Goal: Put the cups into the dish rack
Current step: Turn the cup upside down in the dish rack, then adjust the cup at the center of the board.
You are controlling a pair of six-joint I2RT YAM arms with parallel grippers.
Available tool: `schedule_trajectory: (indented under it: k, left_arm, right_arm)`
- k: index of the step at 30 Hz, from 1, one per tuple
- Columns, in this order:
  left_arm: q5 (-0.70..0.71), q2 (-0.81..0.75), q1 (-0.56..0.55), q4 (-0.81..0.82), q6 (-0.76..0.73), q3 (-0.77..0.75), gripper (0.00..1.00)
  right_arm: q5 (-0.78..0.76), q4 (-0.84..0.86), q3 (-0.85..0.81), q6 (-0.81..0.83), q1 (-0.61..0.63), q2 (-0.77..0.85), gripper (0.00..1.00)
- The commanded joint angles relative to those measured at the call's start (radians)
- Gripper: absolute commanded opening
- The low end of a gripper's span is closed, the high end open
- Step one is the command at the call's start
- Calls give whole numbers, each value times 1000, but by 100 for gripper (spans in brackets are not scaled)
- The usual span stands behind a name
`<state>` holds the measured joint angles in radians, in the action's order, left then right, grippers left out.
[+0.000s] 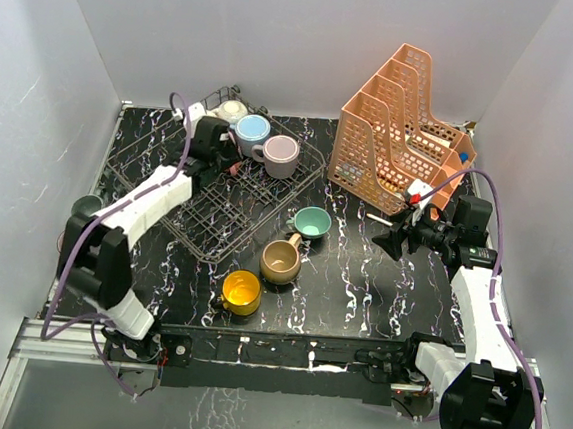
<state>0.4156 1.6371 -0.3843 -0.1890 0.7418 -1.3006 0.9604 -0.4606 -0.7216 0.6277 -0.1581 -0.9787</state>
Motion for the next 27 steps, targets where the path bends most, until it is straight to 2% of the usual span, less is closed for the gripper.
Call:
schedule_trajectory:
  k: [1, 13, 19, 23, 27]
  left_arm:
    - [-145, -188, 5, 117, -21, 164, 52]
    - [-439, -679, 5, 249, 116, 603, 57]
    - [-485, -915, 5, 341, 247, 784, 65]
    - [-530, -979, 5, 362, 271, 828, 69]
    - [-635, -963, 5, 341, 252, 802, 70]
  right_arm:
    - [20, 34, 16, 15, -4, 15, 74]
    - [76, 37, 38, 26, -4, 18, 74]
    - [143, 34, 59, 53, -5, 19, 74]
    - [213, 18, 73, 83, -6, 24, 74]
    - [268, -12, 88, 138, -5, 25, 74]
